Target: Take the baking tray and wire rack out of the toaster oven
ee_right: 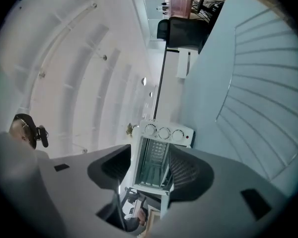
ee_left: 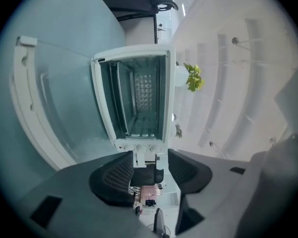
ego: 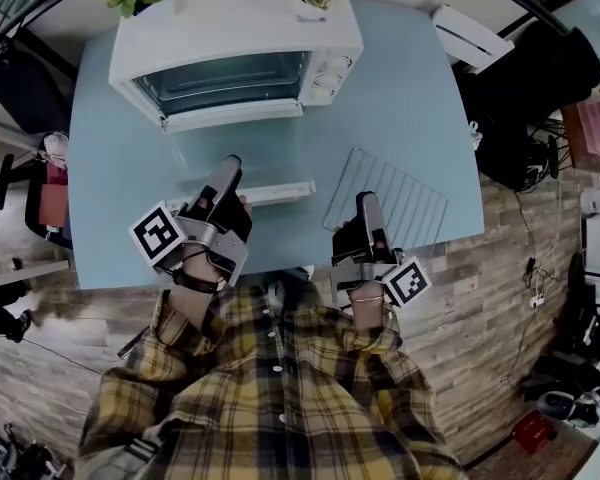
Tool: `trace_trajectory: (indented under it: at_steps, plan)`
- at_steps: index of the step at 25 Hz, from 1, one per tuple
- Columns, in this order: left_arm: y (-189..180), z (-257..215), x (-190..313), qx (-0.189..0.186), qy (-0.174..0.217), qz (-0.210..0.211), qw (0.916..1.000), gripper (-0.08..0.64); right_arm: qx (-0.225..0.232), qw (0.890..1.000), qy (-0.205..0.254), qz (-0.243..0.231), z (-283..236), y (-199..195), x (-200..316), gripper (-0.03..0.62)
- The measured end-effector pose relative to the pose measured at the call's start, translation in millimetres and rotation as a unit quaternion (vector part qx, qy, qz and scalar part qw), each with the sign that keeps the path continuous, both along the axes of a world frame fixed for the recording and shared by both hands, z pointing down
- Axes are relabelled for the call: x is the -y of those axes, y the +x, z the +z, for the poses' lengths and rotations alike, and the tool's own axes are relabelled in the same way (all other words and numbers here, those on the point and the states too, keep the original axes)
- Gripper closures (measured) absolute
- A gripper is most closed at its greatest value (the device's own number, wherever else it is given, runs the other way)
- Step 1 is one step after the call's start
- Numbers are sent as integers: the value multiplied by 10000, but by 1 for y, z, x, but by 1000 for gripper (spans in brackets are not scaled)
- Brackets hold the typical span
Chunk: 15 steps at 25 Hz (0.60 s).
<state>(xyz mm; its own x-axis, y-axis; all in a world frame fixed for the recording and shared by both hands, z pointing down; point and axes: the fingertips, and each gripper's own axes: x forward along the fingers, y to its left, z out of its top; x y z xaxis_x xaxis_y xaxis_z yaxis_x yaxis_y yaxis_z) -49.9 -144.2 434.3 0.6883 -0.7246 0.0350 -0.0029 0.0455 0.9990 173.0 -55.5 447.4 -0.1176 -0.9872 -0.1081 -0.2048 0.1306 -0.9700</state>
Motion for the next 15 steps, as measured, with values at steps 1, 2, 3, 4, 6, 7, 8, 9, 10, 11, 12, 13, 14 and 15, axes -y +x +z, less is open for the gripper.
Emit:
trace_trajectory:
  at_steps: [1, 2, 3, 4, 6, 7, 8, 9, 10, 11, 12, 13, 14, 15]
  plan:
    - [-10, 0, 6, -11, 24, -88, 10000, 351, 9, 10000, 2, -64, 0, -8, 11, 371]
    - [-19, 0, 12, -15, 47, -166, 9999, 351, 14, 9999, -1, -129, 0, -17, 22, 371]
    - [-27, 1, 18, -8, 66, -229, 9997, 351, 20, 9998, -9, -190, 0, -26, 33, 371]
    - [-35, 3, 24, 3, 78, -280, 9996, 351, 30, 9997, -25, -244, 0, -35, 43, 371]
    - [-49, 7, 35, 25, 75, -378, 9993, 351, 60, 9994, -64, -335, 2, -54, 62, 371]
    - [-56, 9, 41, 31, 67, -431, 9990, 351, 75, 9992, -80, -376, 3, -63, 72, 371]
    - [-61, 12, 47, 35, 60, -481, 9988, 351, 86, 9991, -90, -416, 4, -71, 82, 371]
    - [-66, 14, 53, 38, 53, -527, 9986, 351, 89, 9989, -95, -458, 4, -79, 91, 371]
    - [-71, 16, 58, 48, 47, -568, 9984, 351, 83, 9986, -99, -506, 4, -87, 101, 371]
    - [-75, 19, 64, 70, 46, -606, 9981, 351, 73, 9983, -109, -562, 5, -96, 112, 371]
    - [-79, 22, 70, 104, 50, -648, 9978, 351, 75, 9979, -130, -623, 7, -104, 122, 371]
    - [-83, 25, 76, 149, 52, -695, 9975, 351, 97, 9975, -167, -681, 9, -111, 132, 371]
    - [-87, 29, 82, 206, 40, -745, 9970, 351, 137, 9970, -225, -732, 13, -119, 142, 371]
    - [-90, 33, 87, 280, 8, -794, 9964, 351, 181, 9964, -306, -774, 18, -125, 152, 371]
